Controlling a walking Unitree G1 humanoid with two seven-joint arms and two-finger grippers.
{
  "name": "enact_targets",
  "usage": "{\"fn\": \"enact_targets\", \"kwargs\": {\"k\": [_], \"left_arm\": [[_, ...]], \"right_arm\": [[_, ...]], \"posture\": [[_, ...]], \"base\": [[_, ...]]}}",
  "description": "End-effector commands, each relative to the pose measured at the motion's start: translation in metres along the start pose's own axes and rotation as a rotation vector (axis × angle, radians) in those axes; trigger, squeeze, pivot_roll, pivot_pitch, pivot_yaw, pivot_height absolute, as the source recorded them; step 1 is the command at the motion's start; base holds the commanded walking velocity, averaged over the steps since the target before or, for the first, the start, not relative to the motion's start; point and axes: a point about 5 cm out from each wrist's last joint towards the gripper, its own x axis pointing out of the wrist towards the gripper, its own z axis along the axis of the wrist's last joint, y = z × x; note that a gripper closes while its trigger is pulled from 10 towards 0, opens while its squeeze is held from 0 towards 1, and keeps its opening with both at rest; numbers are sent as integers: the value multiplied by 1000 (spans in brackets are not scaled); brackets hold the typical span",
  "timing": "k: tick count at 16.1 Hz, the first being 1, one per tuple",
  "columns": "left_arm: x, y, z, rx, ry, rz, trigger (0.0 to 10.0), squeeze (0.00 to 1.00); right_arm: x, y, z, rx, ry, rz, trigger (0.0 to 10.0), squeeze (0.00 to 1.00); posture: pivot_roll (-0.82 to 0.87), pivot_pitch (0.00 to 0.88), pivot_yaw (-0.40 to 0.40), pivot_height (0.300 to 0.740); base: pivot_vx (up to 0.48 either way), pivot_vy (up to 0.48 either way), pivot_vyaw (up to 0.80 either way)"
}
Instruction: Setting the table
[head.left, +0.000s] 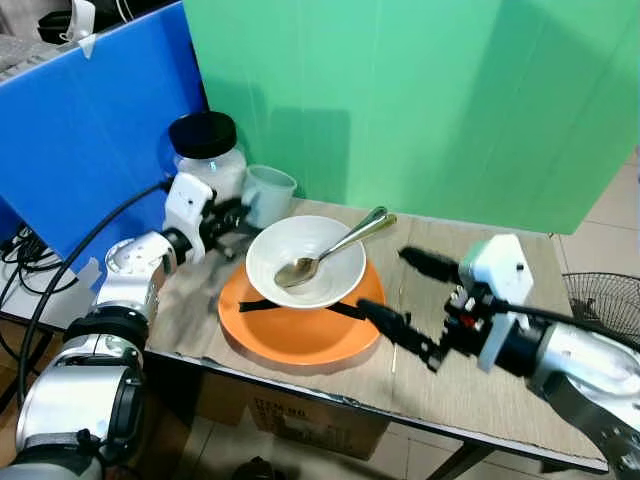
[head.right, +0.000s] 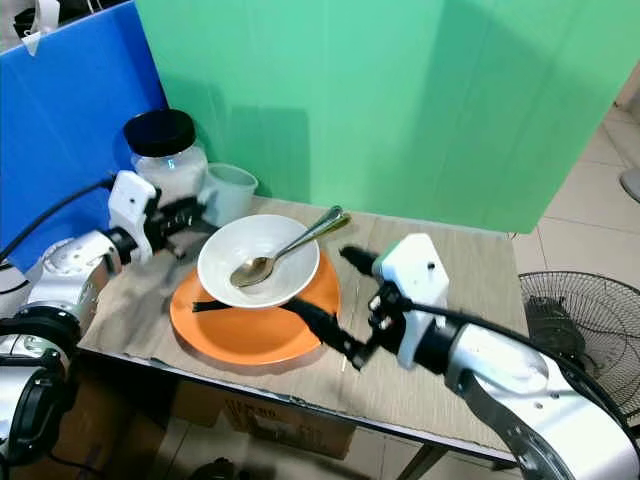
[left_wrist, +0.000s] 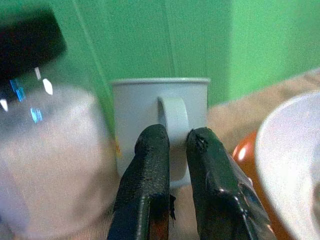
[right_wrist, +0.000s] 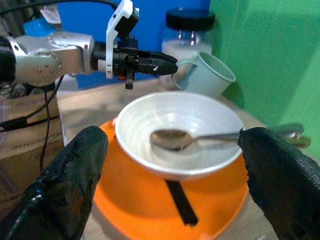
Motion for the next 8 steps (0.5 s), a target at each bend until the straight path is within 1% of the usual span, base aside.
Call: {"fn": "enact_targets", "kwargs": {"k": [1,2,3,4,5,7,8], "left_arm": [[0,3,12,25,-71,22,0,0],[1,3,15,31,-87,22,0,0],[2,3,25,43,-142,22,0,0],[2,3,29,48,-161,22,0,0],[2,3,36,55,-200,28,0,0],[-2,3,40,59,-229,42,0,0],[-8,4,38,45,-244,76,0,0]], "right_arm": [[2,-3,1,-15,-11,-27,10000,0],[3,-4,1,-18,-16,-34,10000,0],[5,-6,2,-23,-30,-56,10000,0],[6,-7,2,-24,-36,-63,10000,0],[7,-8,2,-28,-43,-69,10000,0],[8,-8,2,-30,-47,-70,10000,0],[8,-7,1,-31,-50,-72,10000,0]], "posture": [[-25,0,62,727],[-24,0,62,727],[-14,0,61,727],[-12,0,62,727],[-11,0,64,727],[-13,0,69,727],[-11,0,70,727]], "base": [[0,0,0],[0,0,0],[0,0,0],[0,0,0],[0,0,0],[0,0,0],[0,0,0]]}}
